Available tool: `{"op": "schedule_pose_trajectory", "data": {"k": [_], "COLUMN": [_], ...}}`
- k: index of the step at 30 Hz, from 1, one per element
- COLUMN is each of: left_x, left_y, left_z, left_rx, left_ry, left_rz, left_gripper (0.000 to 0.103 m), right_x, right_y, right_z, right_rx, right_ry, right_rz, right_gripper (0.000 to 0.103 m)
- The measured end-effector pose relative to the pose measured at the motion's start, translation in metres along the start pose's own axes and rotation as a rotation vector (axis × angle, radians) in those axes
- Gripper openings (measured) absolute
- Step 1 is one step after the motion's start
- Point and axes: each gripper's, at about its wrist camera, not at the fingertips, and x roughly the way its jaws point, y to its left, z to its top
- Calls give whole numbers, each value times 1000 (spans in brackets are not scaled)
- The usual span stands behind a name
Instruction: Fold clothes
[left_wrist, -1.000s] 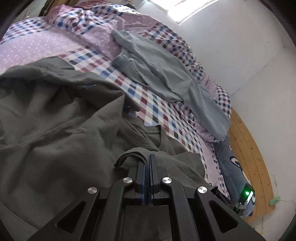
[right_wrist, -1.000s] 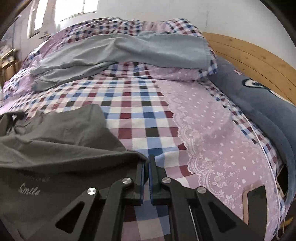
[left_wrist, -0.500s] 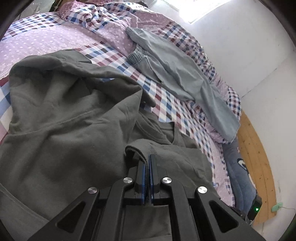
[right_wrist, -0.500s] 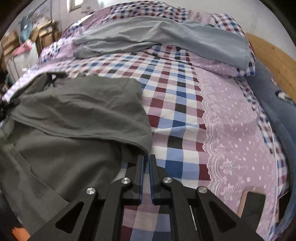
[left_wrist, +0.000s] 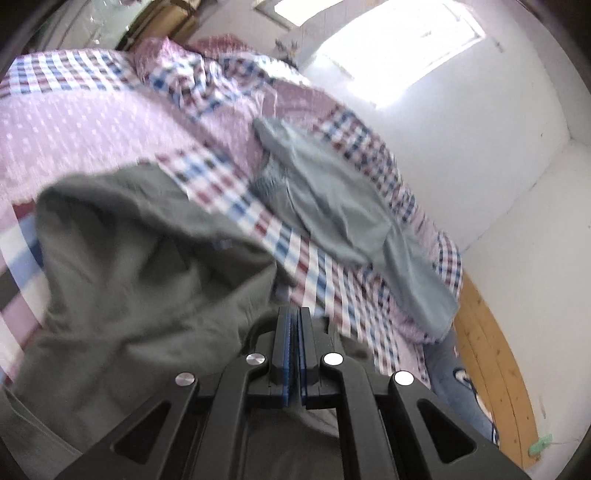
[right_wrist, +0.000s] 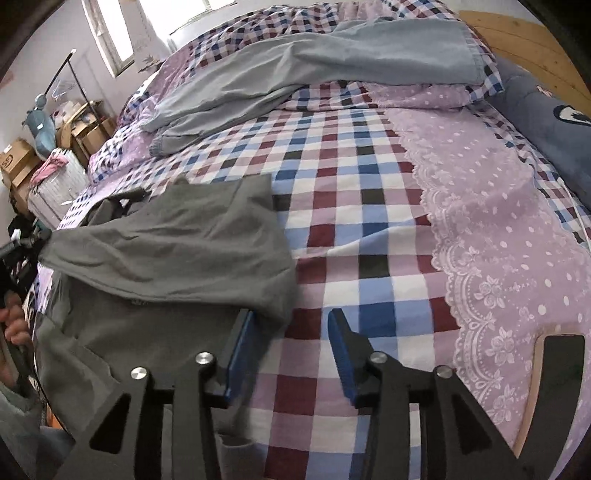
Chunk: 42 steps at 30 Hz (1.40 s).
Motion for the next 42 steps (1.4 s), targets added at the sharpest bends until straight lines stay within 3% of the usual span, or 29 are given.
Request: {"op": "schedule_pose_trajectory", "data": {"k": [3,6,12,14,16,19,26,33,38,42], "left_x": [-1,10,26,24,21,11,9,13,18,11], "left_y": [14,22,4,5,9,16,18,20,22,18], "left_z": [9,8,-11,-16,-20,-27,-51,-66,-66,-65], "left_rx": [-33,-46,40,23,1,-46,-86,-133,-220,-260], "left_ry": [-24,43,182,207,214,207,295,327,310,221], "left_rz": [31,65,62,50,49,46,39,65,-9,-72], "left_gripper": [1,1,3,9,31,51,51,51,51,51], "right_x": [5,10,13,12,6,-2,-7,-4,0,-2], "right_y": [9,10,12,15,20,28,51,60,65,65], "right_z": [-4,-6,-1,1,4,8,17,21,21,21], "right_rx": [-55,-53,-34,-31,-44,-61,-57,-43,-44,-45], "right_ry": [24,35,26,19,-7,-48,-147,-178,-187,-207], "right_rz": [-3,-12,-22,-24,-23,-21,-16,-12,3,3], "right_gripper": [45,45,45,45,45,45,45,45,45,45]}}
